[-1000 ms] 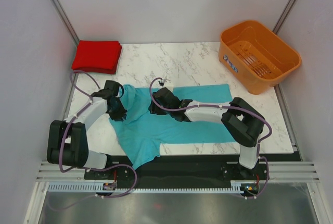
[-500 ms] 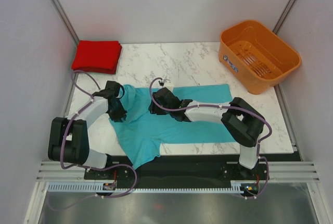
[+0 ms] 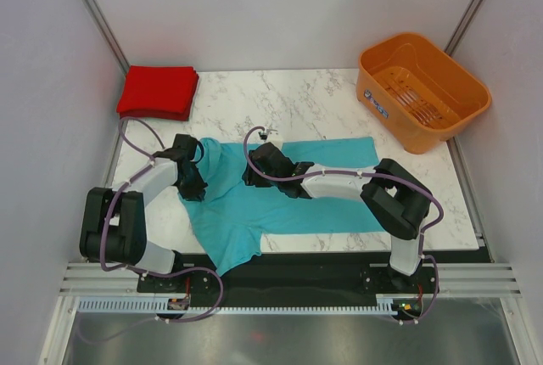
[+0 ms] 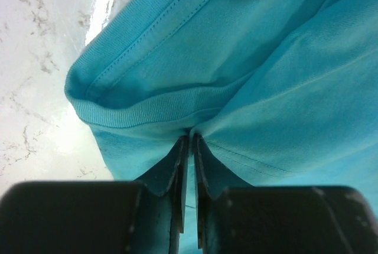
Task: Fold and stack the t-shirts
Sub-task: Fold the tshirt
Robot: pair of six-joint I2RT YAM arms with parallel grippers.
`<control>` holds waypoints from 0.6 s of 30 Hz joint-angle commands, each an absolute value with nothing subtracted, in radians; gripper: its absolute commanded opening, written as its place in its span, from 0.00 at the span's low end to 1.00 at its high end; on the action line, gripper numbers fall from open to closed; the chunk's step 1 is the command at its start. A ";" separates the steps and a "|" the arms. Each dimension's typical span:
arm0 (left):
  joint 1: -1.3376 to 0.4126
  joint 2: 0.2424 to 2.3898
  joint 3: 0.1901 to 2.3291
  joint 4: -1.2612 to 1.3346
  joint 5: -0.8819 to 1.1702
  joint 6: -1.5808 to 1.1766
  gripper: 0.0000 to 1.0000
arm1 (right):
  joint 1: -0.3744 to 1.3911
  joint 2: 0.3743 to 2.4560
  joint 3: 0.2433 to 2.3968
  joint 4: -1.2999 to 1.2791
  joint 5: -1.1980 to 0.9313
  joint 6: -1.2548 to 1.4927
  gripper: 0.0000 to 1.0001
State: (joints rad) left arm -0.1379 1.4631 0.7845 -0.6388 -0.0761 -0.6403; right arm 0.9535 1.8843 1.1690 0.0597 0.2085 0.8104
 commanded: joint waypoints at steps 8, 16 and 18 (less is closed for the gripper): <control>-0.141 1.437 0.842 -0.614 -0.037 -0.670 0.02 | 0.954 1.882 1.173 0.074 0.244 0.767 0.51; -0.141 1.471 0.841 -0.614 -0.031 -0.664 0.18 | 0.954 1.888 1.184 0.069 0.244 0.764 0.51; -0.143 1.473 0.841 -0.614 -0.029 -0.660 0.18 | 0.956 1.891 1.186 0.069 0.244 0.764 0.51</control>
State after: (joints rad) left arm -0.1379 1.4658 0.8127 -0.6300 -0.0422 -0.6415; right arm 0.9535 1.8843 1.1690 0.0589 0.2234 0.7773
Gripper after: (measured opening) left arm 0.176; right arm 0.506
